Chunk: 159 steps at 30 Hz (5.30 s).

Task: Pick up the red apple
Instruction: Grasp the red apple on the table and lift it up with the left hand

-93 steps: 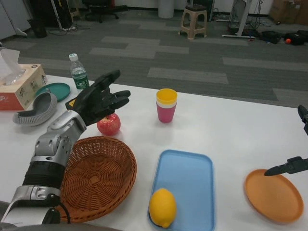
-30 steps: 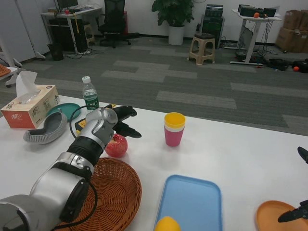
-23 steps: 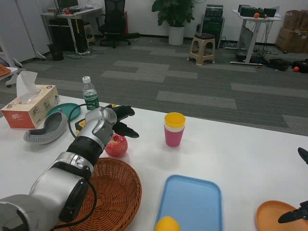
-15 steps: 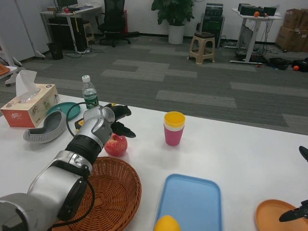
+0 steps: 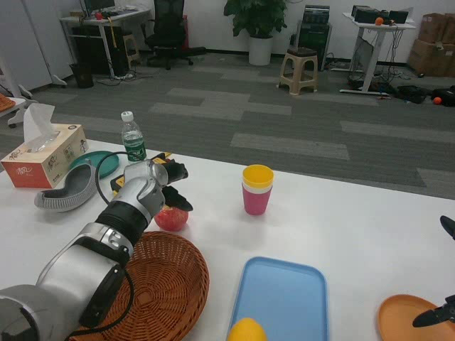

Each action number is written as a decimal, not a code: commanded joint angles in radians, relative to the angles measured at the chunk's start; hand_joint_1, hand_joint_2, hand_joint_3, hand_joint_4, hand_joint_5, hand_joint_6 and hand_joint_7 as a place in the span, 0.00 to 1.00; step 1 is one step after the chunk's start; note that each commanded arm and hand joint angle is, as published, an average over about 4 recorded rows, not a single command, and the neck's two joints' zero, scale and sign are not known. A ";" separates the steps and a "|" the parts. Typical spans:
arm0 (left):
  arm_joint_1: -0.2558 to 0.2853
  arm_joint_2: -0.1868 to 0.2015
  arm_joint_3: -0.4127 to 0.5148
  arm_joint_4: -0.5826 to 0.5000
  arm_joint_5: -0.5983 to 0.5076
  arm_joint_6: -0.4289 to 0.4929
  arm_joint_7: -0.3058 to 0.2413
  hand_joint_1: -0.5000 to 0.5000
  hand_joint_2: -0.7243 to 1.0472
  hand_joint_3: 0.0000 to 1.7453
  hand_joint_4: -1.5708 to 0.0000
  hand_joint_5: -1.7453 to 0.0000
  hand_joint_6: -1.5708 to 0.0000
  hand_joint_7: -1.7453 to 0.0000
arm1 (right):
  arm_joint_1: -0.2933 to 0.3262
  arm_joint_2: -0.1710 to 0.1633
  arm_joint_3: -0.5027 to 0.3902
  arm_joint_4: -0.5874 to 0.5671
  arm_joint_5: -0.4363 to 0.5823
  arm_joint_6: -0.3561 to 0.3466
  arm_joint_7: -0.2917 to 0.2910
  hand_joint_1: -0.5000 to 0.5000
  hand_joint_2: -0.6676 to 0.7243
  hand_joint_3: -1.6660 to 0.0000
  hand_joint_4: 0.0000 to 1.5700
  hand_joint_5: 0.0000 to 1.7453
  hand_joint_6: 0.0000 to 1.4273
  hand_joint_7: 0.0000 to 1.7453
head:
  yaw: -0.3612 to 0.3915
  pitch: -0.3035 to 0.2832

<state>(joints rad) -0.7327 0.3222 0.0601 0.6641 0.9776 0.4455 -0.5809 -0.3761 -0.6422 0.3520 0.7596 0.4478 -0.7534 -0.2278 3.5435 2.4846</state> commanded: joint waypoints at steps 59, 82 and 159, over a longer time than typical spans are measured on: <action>-0.065 -0.128 0.215 0.377 0.054 -0.075 0.119 0.00 0.50 0.00 1.00 0.59 1.00 0.76 | 0.019 -0.004 -0.007 -0.006 0.006 -0.001 -0.008 0.04 0.86 1.00 0.40 0.00 0.00 0.00 | 0.019 -0.009; -0.072 -0.131 0.256 0.377 -0.057 -0.030 0.084 0.00 0.50 0.00 1.00 0.63 1.00 0.74 | 0.020 -0.004 -0.007 -0.005 0.006 -0.001 -0.008 0.04 0.86 1.00 0.40 0.00 0.00 0.00 | 0.026 -0.015; -0.195 -0.232 -0.271 0.607 -0.227 -0.235 0.476 0.00 0.73 0.00 1.00 0.53 1.00 0.76 | 0.025 0.000 -0.004 0.004 0.006 -0.001 -0.008 0.04 0.86 1.00 0.40 0.00 0.00 0.00 | -0.003 -0.037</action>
<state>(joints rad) -0.9056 0.0985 -0.2084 1.2517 0.7374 0.2225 -0.1229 -0.3556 -0.6418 0.3472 0.7606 0.4498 -0.7533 -0.2307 3.5411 2.4474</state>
